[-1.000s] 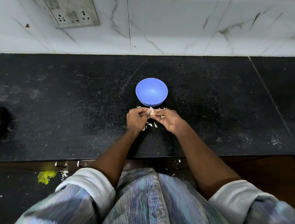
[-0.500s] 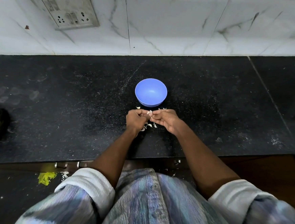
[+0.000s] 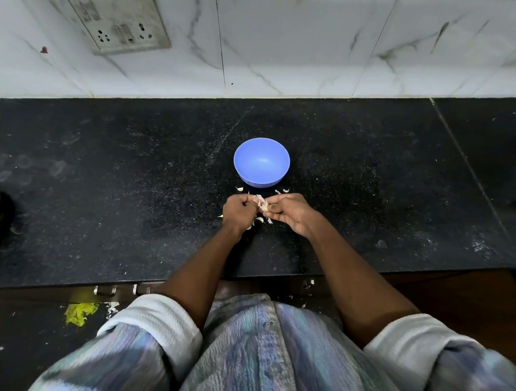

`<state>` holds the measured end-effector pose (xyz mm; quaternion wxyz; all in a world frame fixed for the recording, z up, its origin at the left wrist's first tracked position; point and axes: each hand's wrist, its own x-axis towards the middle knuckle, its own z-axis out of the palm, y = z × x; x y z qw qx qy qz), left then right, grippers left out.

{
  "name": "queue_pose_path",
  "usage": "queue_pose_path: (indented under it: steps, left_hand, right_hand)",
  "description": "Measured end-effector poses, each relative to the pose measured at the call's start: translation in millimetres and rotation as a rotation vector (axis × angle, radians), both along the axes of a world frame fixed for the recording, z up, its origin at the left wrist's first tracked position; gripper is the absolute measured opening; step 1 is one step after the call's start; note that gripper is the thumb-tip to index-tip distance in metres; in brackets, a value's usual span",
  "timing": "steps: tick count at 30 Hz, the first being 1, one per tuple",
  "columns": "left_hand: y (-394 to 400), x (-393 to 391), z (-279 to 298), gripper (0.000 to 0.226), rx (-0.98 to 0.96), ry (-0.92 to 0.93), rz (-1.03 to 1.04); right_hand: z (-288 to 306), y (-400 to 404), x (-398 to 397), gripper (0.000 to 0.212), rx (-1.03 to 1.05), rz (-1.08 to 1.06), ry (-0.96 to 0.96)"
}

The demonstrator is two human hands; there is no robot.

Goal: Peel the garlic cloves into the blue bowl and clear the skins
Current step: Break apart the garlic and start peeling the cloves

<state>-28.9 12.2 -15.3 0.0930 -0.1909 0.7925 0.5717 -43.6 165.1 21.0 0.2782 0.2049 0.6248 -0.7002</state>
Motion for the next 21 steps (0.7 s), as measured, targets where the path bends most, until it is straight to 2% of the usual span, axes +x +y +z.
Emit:
queue_pose_path:
  steps: [4, 12, 21]
  left_hand:
    - [5.0, 0.2, 5.0, 0.027, 0.078, -0.039, 0.087]
    - [3.1, -4.2, 4.9, 0.025, 0.029, 0.056, 0.032]
    - [11.0, -3.6, 4.0, 0.02, 0.066, 0.111, -0.008]
  right_hand:
    - [1.6, 1.3, -2.3, 0.024, -0.034, -0.032, -0.012]
    - [-0.7, 6.8, -4.0, 0.017, -0.092, -0.124, -0.025]
    - [0.0, 7.2, -5.2, 0.012, -0.02, -0.178, 0.05]
